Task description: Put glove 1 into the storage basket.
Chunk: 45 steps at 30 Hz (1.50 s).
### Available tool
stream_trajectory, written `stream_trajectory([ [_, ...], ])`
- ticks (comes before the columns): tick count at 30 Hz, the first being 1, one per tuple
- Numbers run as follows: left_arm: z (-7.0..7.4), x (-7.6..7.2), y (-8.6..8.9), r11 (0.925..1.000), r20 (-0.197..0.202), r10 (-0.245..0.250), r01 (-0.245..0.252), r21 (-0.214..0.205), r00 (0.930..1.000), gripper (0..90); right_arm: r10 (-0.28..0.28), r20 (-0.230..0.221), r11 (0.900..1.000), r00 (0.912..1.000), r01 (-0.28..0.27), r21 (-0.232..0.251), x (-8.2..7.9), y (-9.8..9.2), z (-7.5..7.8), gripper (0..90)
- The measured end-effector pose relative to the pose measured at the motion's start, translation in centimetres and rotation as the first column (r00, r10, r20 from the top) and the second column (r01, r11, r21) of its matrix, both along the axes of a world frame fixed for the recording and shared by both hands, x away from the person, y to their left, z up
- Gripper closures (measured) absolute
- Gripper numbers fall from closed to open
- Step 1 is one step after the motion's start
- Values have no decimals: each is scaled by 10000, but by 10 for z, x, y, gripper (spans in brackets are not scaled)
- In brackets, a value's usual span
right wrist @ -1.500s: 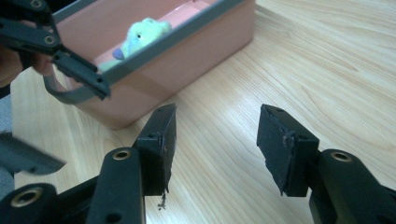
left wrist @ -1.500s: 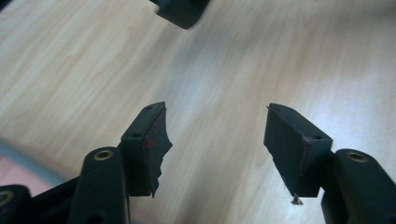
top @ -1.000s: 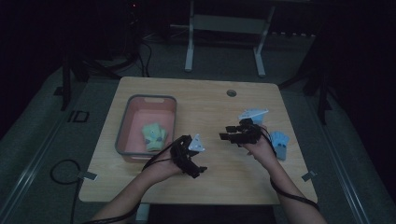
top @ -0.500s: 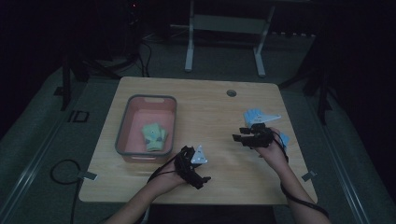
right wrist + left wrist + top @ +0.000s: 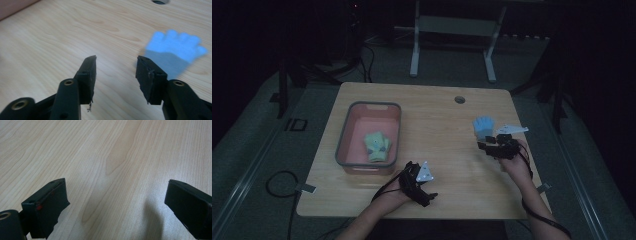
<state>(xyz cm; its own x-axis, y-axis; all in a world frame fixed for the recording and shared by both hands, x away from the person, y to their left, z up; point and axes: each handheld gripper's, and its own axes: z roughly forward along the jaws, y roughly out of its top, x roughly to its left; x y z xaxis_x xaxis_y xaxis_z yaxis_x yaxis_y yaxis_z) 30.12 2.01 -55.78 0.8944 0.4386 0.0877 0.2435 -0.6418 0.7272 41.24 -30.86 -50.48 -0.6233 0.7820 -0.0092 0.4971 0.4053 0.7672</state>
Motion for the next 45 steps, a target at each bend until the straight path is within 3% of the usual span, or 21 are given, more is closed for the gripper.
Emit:
stream_trajectory([
  [4,-2,-3,0,10000,211,12,-13,34,9998,56,-264,-18,9997,9996,264,5,4,-9,-1,517],
  [14,-4,-6,1,9995,79,294,-293,-113,9995,52,-1124,-112,9937,9936,1124,-6,29,-28,3,523],
  [20,-7,-7,2,9989,-141,438,-441,-171,9989,34,-1270,-350,9919,9913,1269,-42,50,-28,1,557],
  [29,-6,-6,5,9983,-121,431,-435,-376,9990,34,-1639,-1104,9864,9803,1611,-338,93,-22,-16,557],
  [35,-7,-6,6,9979,-90,465,-469,-453,9989,35,-1627,-1266,9858,9785,1559,-620,105,-17,-28,509],
  [37,-7,-6,6,9980,-101,455,-459,-444,9989,34,-1634,-1262,9835,9785,1514,-995,107,-14,-34,507],
  [41,-8,-7,5,9982,-54,439,-441,-405,9990,35,-1600,-1161,9818,9803,1458,-1213,106,-10,-37,592],
  [45,-8,-7,5,9985,-70,408,-410,-374,9991,35,-1615,-1237,9816,9791,1464,-1224,106,-8,-37,757],
])
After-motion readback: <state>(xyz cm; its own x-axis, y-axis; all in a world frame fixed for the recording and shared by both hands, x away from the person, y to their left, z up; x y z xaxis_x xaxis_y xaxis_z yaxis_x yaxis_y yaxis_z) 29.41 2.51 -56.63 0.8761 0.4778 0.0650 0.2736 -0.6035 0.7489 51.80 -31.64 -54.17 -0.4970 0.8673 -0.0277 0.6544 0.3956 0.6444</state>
